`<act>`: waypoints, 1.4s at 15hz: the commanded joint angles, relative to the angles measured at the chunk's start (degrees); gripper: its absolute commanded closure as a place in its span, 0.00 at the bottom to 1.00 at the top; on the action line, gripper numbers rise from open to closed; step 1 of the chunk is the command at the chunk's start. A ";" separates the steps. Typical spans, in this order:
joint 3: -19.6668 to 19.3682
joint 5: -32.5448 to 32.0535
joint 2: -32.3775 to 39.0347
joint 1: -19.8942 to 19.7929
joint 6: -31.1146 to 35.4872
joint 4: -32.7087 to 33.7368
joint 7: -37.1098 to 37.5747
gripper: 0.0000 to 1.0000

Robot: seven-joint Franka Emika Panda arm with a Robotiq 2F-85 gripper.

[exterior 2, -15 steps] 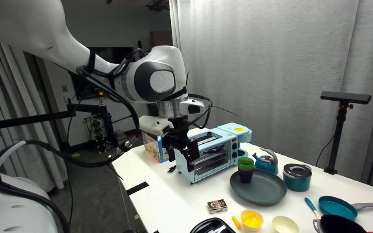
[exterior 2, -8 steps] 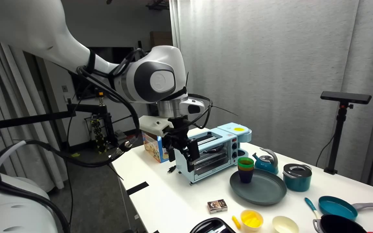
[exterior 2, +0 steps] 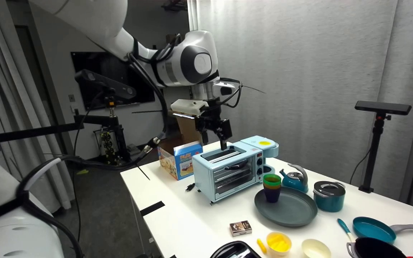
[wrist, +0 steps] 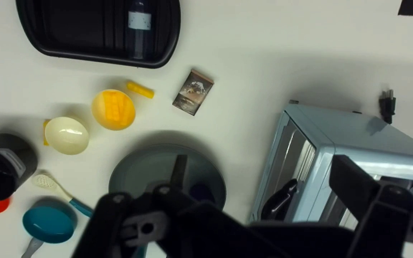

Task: Pour the chips from the left bowl to the right bowl

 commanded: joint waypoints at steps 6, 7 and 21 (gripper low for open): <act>-1.44 -3.87 13.00 1.38 -6.69 15.30 5.25 0.00; -1.49 -3.88 13.57 1.42 -6.80 15.81 5.29 0.00; -7.49 -5.63 16.60 -0.61 -5.91 12.38 7.25 0.00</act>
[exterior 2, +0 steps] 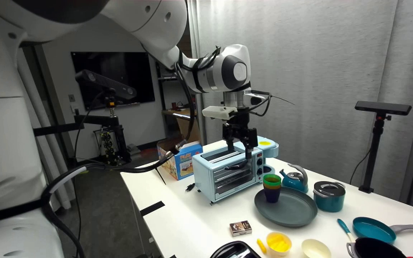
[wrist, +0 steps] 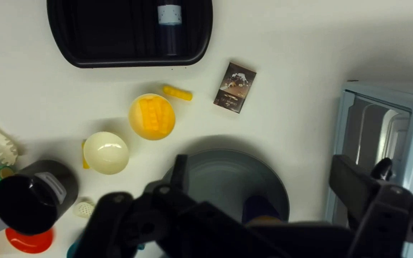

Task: Pour the chips from the left bowl to the right bowl

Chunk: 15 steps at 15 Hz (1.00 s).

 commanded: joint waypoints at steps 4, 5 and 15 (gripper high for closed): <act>-3.54 1.70 3.32 -0.78 4.06 -3.94 0.70 0.00; -3.87 2.03 4.17 -0.78 5.44 -4.60 0.63 0.00; -7.11 4.06 12.43 -0.95 16.72 -7.85 1.18 0.00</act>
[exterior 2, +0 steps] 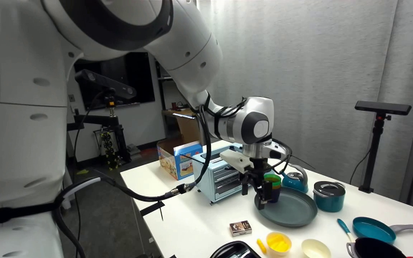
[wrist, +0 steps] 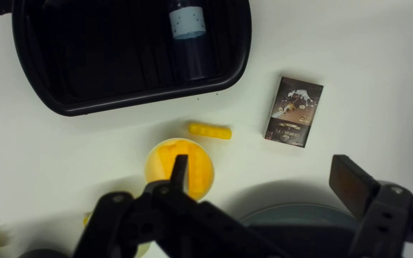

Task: Pour the chips from the left bowl to the right bowl

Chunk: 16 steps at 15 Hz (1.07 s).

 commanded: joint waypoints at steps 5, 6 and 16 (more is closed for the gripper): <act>-1.21 1.11 1.60 0.08 1.59 0.20 -0.03 0.00; -1.21 1.12 1.60 0.08 1.59 0.25 0.00 0.00; -0.88 2.41 5.83 -1.09 5.90 0.84 -5.71 0.00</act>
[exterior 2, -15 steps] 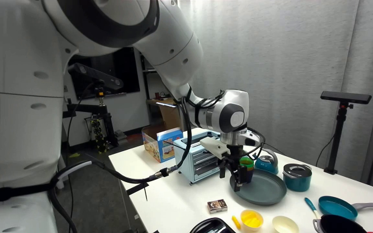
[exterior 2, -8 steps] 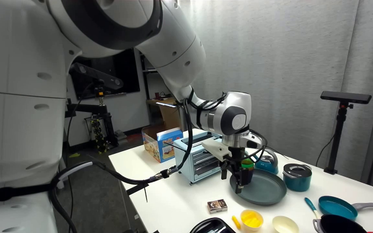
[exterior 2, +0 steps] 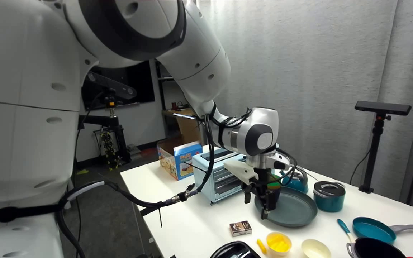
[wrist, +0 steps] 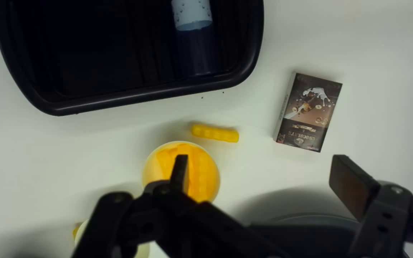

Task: Pour the chips from the left bowl to the right bowl

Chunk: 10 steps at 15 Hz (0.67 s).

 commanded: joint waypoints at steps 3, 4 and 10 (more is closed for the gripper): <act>0.23 2.61 4.43 -1.80 4.45 1.38 -5.01 0.00; 0.33 3.27 5.12 -2.17 4.94 1.52 -5.77 0.00; 1.52 9.33 9.80 -4.97 7.90 3.82 -11.59 0.00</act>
